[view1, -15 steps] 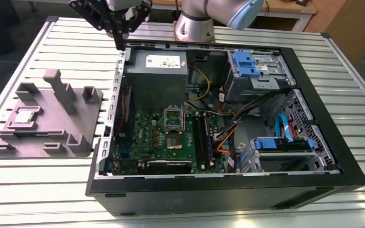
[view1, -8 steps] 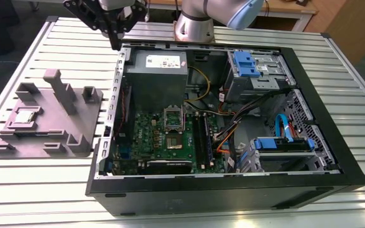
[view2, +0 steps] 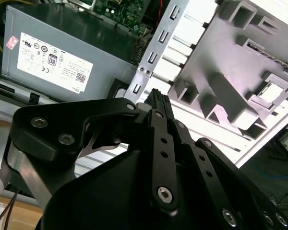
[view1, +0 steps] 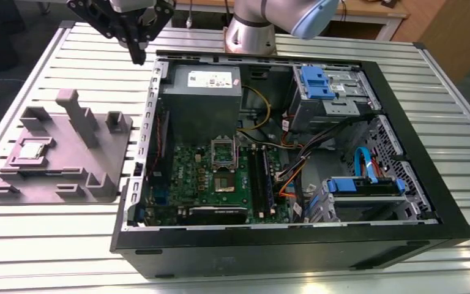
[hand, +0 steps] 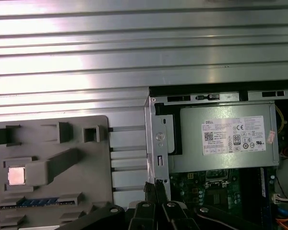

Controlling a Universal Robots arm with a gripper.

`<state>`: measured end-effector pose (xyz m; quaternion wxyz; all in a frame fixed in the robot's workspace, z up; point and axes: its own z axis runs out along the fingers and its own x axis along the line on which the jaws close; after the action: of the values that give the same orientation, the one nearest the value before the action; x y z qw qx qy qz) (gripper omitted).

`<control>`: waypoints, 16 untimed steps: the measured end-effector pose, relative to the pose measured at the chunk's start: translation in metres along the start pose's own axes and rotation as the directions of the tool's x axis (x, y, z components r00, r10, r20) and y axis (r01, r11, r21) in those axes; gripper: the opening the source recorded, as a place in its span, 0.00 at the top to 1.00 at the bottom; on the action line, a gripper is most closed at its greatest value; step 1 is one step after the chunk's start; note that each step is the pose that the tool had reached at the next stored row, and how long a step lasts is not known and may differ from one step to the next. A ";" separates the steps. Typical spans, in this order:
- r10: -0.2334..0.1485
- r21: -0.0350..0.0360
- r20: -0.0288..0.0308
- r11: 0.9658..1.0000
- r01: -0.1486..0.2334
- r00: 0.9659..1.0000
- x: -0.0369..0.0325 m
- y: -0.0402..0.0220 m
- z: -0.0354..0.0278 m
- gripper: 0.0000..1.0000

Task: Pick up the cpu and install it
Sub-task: 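Reach for the cpu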

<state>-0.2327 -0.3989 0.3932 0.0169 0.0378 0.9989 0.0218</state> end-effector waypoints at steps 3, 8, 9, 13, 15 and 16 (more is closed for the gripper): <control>0.000 0.000 0.000 1.000 0.000 1.000 0.0067 -0.0005 -0.0002 0.86; 0.000 0.000 0.001 1.000 0.000 1.000 0.0178 -0.0014 -0.0005 0.86; 0.000 0.000 0.001 1.000 0.000 1.000 0.0200 -0.0015 -0.0006 0.86; 0.000 0.000 0.002 1.000 0.000 1.000 0.0291 -0.0022 -0.0009 0.86; 0.000 0.000 0.002 1.000 0.000 1.000 0.0334 -0.0025 -0.0011 0.86; 0.000 0.000 0.002 1.000 0.000 1.000 0.0353 -0.0027 -0.0011 0.86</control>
<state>-0.2681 -0.3990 0.3931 0.0177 0.0378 0.9989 0.0219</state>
